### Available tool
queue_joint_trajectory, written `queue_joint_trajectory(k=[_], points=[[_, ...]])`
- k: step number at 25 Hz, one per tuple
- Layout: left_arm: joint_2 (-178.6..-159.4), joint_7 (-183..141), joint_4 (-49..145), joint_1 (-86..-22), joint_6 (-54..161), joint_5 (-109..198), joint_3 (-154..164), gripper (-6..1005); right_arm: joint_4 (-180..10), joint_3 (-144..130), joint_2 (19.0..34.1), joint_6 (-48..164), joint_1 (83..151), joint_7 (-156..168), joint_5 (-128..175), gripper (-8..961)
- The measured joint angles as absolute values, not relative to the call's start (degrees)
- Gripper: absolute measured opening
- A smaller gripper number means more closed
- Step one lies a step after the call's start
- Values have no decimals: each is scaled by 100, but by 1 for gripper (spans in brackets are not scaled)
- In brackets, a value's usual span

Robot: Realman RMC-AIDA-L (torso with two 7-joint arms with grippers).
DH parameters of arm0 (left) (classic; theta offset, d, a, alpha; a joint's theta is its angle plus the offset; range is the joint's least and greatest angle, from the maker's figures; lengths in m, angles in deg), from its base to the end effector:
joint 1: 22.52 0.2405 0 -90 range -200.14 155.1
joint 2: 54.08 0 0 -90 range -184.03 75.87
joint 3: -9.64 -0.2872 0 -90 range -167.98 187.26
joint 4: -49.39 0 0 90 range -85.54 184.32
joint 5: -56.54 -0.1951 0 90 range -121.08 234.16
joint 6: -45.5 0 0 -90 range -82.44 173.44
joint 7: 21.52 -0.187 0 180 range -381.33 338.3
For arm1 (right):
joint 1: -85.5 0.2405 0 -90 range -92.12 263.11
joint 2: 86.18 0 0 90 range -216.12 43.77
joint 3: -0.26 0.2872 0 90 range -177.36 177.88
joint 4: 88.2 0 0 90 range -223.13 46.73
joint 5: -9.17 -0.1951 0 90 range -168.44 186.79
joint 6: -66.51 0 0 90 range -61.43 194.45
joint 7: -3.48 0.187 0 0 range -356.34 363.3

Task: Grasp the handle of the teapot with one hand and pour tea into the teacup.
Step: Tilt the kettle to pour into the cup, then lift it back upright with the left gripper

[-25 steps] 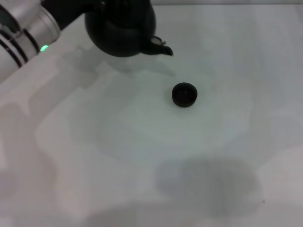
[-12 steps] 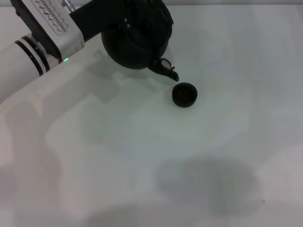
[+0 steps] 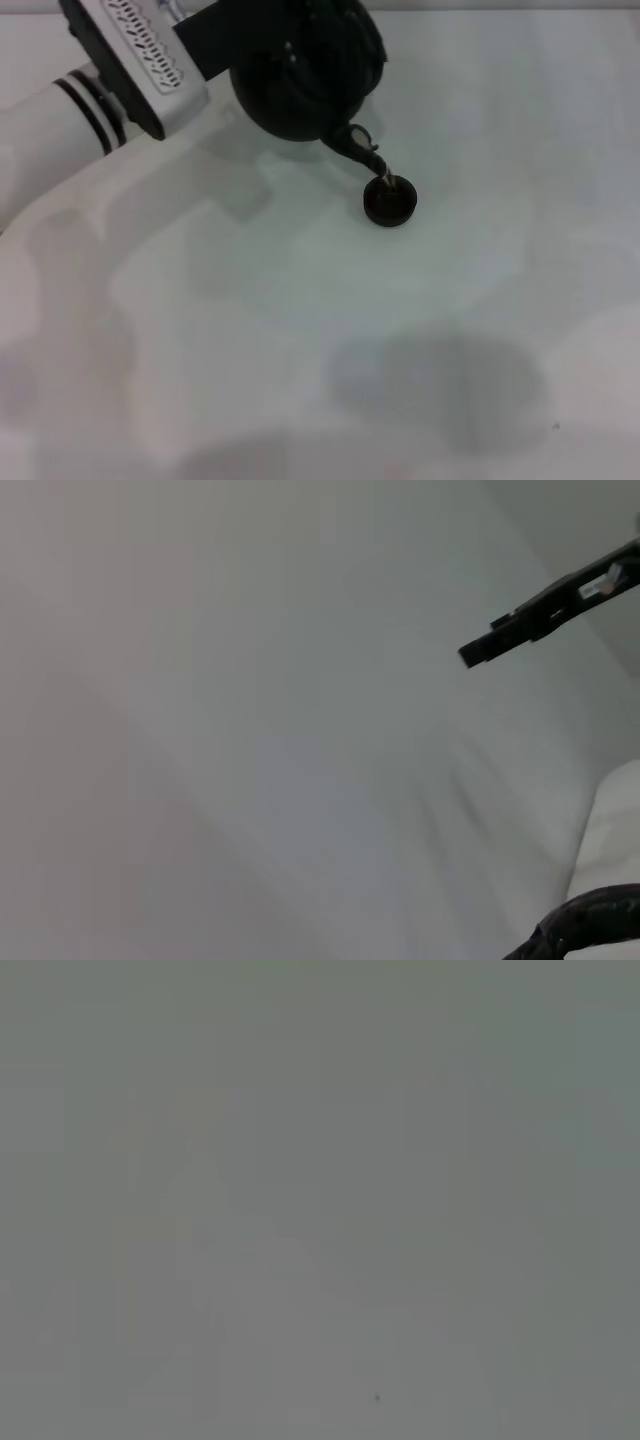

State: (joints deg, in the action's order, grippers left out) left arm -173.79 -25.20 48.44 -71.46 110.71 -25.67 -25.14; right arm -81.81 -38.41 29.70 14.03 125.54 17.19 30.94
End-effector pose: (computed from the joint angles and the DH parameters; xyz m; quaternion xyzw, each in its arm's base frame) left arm -0.1798 0.4406 -0.1009 -0.8667 0.1692 -0.2108 0.4192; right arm 0.3355 0.4778 0.0772 -0.5802 0.2817 0.3067 0.7000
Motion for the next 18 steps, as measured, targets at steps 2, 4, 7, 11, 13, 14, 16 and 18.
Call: queue_joint_trajectory(k=[2,4,7,11,13,14,16,18], points=[[-17379,-2710,4917,-7207,11067,-2571,-2517,101,-8189,-3841,2972,1401,12562,1719,3094,832],[-17379,-2909,5000,-7268,11046,-2572,-2518,101,-8192,-3841,2974,1400,12566,1719,3086,832],[-17380,-3040,5044,-7300,11003,-2573,-2517,100,-8187,-3841,2981,1397,12561,1719,3076,832],[-17386,-3053,5045,-7305,10994,-2573,-2500,99,-8177,-3841,2983,1395,12553,1719,3075,832],[-17390,-3054,5049,-7306,10992,-2572,-2483,98,-8177,-3841,2983,1395,12551,1719,3075,831],[-17393,-3054,5052,-7306,10991,-2566,-2475,98,-8177,-3841,2982,1395,12549,1719,3075,831],[-17394,-3055,5054,-7298,10987,-2549,-2472,97,-8177,-3841,2981,1395,12542,1719,3075,831],[-17396,-3056,5077,-7290,10984,-2532,-2471,96,-8176,-3841,2980,1395,12535,1719,3075,831]])
